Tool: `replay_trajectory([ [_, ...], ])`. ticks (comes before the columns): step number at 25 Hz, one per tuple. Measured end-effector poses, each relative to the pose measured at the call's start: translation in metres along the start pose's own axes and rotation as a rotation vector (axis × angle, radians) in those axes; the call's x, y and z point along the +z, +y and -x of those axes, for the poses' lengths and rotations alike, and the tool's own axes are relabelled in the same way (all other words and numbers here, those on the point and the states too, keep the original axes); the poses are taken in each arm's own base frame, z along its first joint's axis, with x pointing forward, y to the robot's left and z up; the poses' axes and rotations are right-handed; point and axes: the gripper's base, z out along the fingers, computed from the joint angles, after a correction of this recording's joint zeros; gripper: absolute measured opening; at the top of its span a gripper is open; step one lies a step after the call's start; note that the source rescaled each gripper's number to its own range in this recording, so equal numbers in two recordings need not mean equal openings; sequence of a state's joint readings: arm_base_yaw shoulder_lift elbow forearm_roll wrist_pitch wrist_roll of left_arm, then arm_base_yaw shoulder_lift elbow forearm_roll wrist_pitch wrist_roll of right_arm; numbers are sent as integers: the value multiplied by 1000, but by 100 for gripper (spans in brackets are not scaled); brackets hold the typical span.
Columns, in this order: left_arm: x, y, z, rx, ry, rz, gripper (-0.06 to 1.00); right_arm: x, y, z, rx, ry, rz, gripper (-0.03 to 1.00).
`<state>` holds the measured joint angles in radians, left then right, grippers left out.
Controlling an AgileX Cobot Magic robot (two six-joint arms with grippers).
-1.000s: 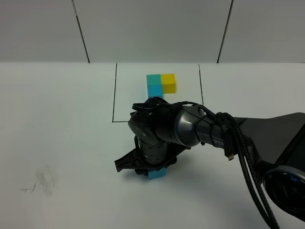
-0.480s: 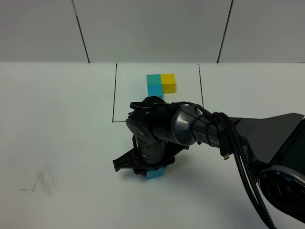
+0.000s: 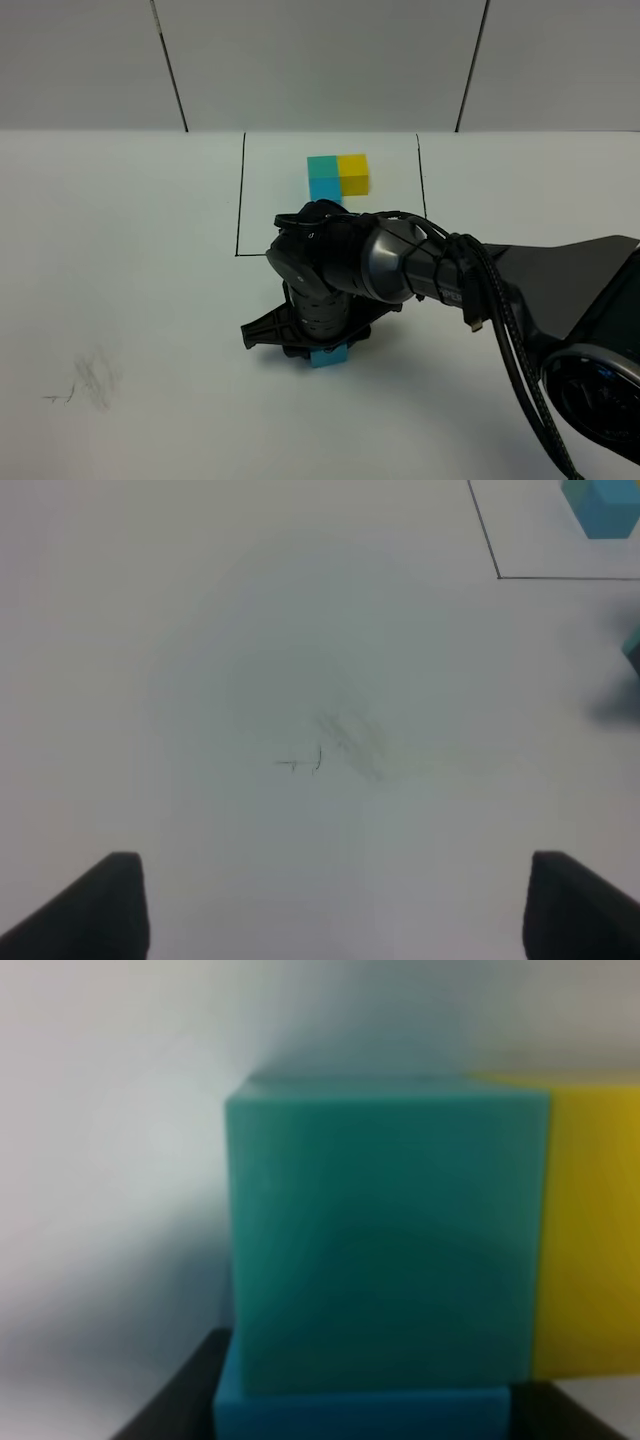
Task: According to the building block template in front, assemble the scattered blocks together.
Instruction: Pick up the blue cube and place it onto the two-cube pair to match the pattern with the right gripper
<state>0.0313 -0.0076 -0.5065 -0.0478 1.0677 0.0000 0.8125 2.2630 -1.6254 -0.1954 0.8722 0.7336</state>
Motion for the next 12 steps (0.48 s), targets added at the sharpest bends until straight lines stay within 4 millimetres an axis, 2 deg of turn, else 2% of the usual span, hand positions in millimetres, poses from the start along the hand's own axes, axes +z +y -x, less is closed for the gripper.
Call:
replay_trajectory([
  [12, 0, 0, 0, 0, 0, 0, 65, 0, -1, 1, 46, -12, -13, 20],
])
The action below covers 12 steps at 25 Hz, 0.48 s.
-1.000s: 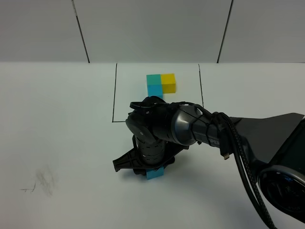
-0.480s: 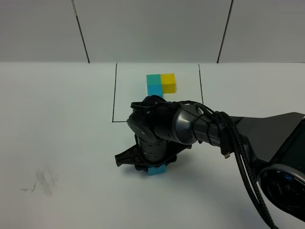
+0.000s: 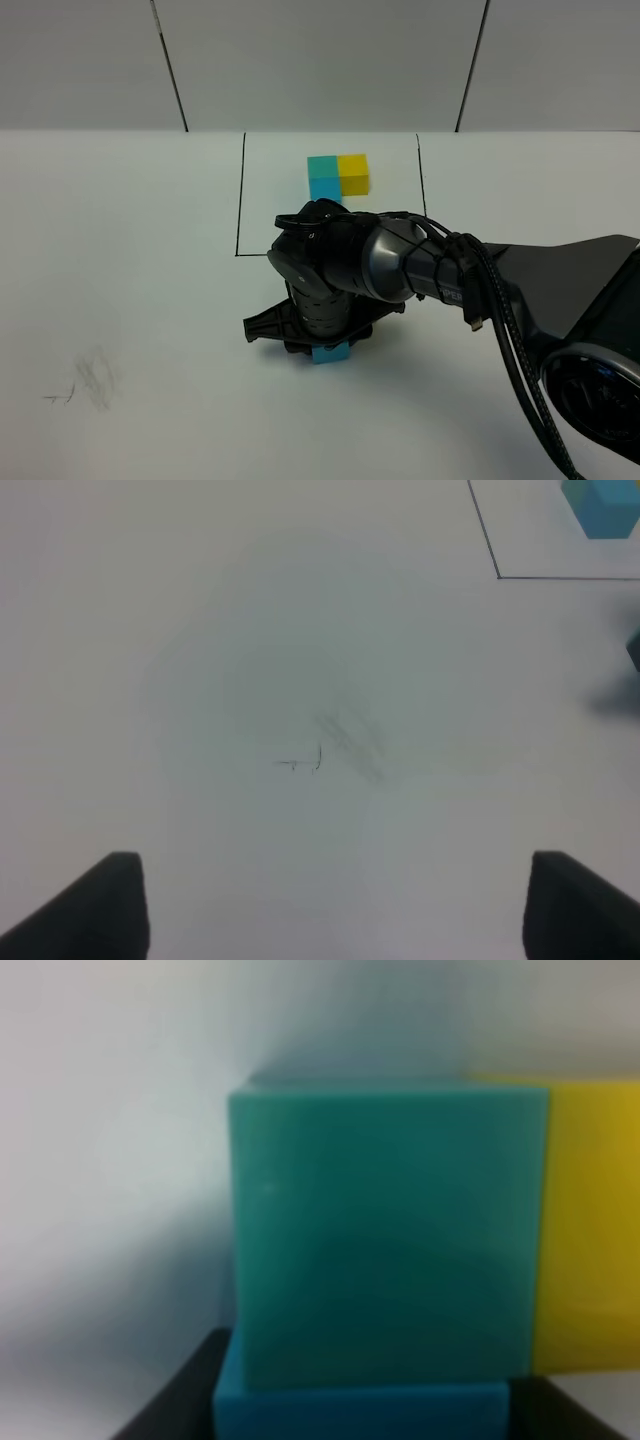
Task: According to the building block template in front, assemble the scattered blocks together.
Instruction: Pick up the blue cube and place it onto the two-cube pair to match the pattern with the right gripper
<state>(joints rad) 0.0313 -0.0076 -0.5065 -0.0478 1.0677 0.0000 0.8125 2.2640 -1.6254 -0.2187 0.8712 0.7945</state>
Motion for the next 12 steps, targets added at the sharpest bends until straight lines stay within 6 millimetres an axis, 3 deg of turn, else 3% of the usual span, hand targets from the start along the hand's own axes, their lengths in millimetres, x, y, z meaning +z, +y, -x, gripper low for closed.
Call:
replay_trajectory([
  [12, 0, 0, 0, 0, 0, 0, 65, 0, 1, -1, 50, 17, 9, 20],
])
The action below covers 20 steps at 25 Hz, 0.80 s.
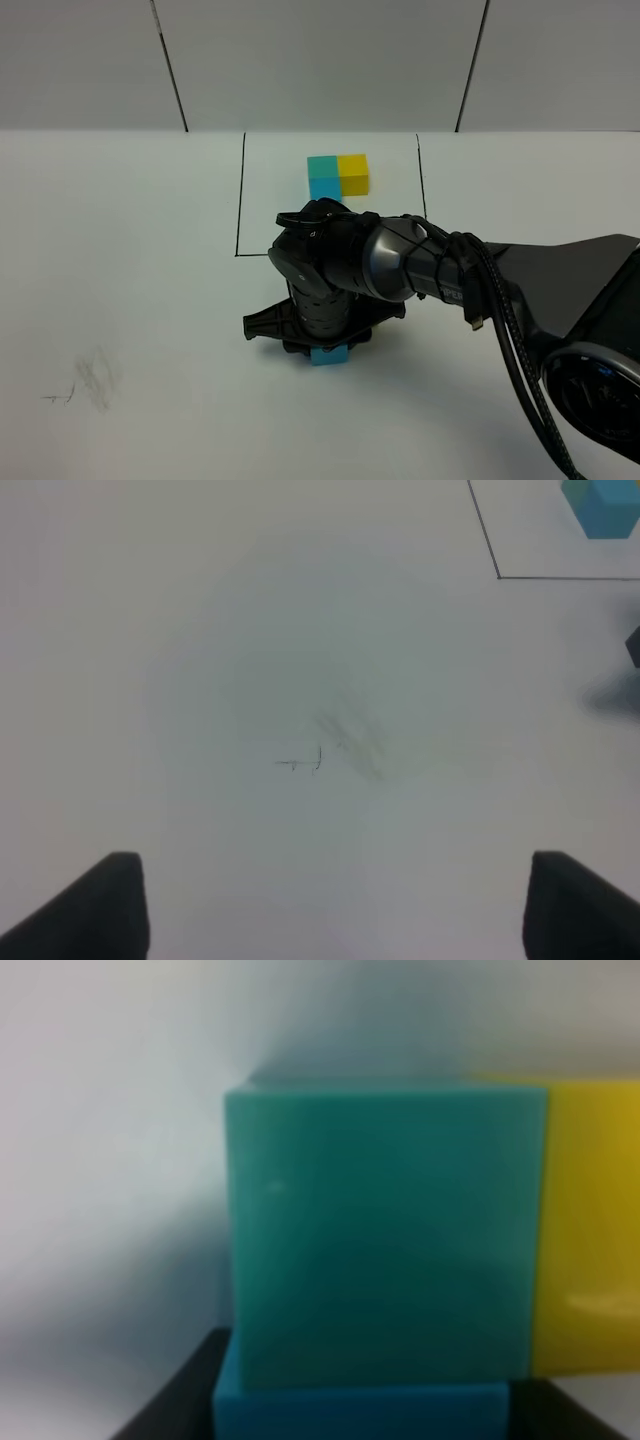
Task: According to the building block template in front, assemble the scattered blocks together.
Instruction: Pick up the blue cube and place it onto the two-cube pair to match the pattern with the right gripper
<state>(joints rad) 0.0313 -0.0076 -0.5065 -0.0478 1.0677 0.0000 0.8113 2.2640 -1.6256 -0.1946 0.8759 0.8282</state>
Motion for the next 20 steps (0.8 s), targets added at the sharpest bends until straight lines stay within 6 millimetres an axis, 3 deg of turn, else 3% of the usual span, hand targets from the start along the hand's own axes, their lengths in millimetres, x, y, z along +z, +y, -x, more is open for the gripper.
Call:
replay_trajectory([
  [6, 0, 0, 0, 0, 0, 0, 65, 0, 1, 0, -22, 5, 6, 24],
  [11, 0, 0, 0, 0, 0, 0, 65, 0, 1, -1, -57, 11, 12, 58],
  [14, 0, 0, 0, 0, 0, 0, 65, -8, 1, 0, -66, 4, 17, 72],
  [20, 0, 0, 0, 0, 0, 0, 65, -46, -8, 0, -50, 13, 0, 79],
])
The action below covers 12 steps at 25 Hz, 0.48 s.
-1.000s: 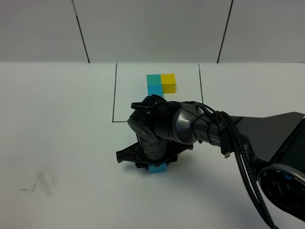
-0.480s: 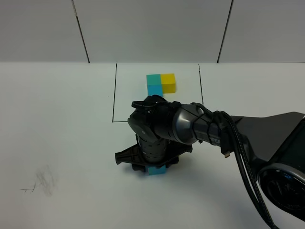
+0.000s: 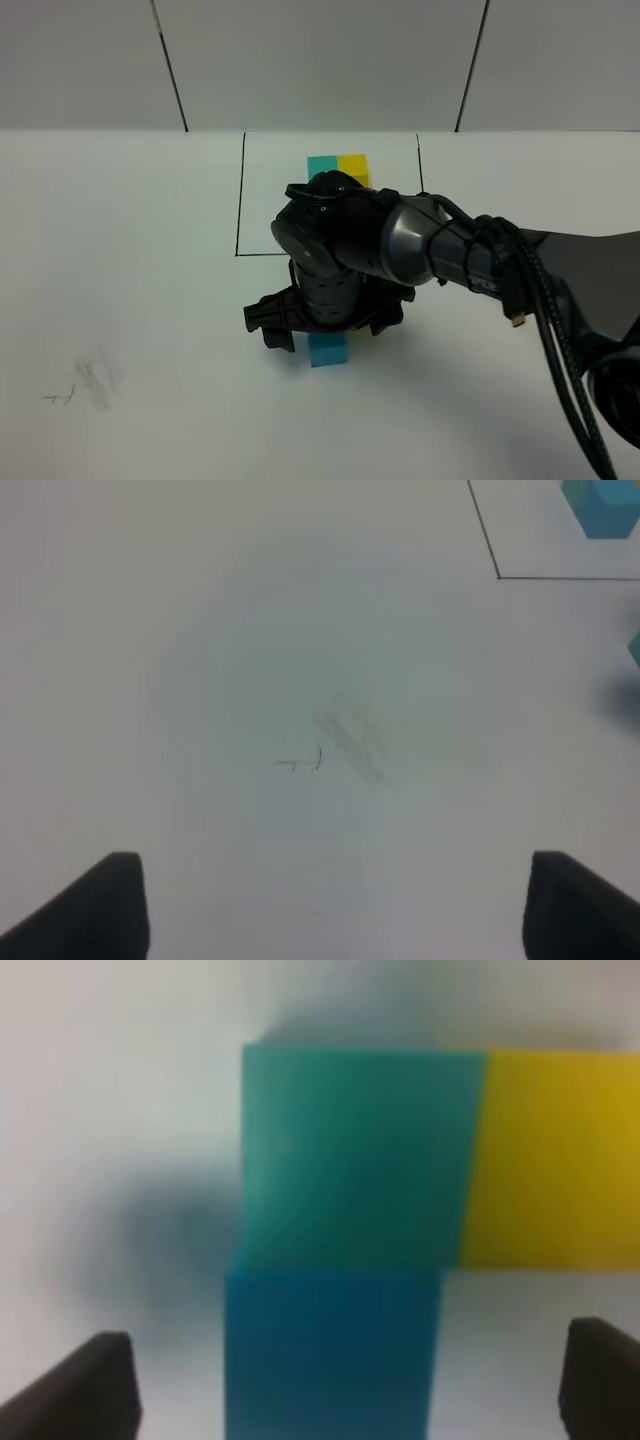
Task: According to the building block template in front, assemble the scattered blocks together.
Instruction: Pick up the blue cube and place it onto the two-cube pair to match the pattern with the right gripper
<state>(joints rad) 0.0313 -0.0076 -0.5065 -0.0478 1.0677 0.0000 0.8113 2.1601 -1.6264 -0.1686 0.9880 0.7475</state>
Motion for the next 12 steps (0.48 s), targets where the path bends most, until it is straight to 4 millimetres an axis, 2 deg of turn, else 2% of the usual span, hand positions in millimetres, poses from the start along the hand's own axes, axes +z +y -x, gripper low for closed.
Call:
replay_trajectory([
  [2, 0, 0, 0, 0, 0, 0, 65, -19, -4, -1, -6, -2, -4, 77],
  [8, 0, 0, 0, 0, 0, 0, 65, -94, -28, -6, -168, -60, -35, 69],
  [10, 0, 0, 0, 0, 0, 0, 65, -114, -36, -6, -184, -107, -54, 70],
  [12, 0, 0, 0, 0, 0, 0, 65, -137, -48, -5, -180, -176, -68, 77],
])
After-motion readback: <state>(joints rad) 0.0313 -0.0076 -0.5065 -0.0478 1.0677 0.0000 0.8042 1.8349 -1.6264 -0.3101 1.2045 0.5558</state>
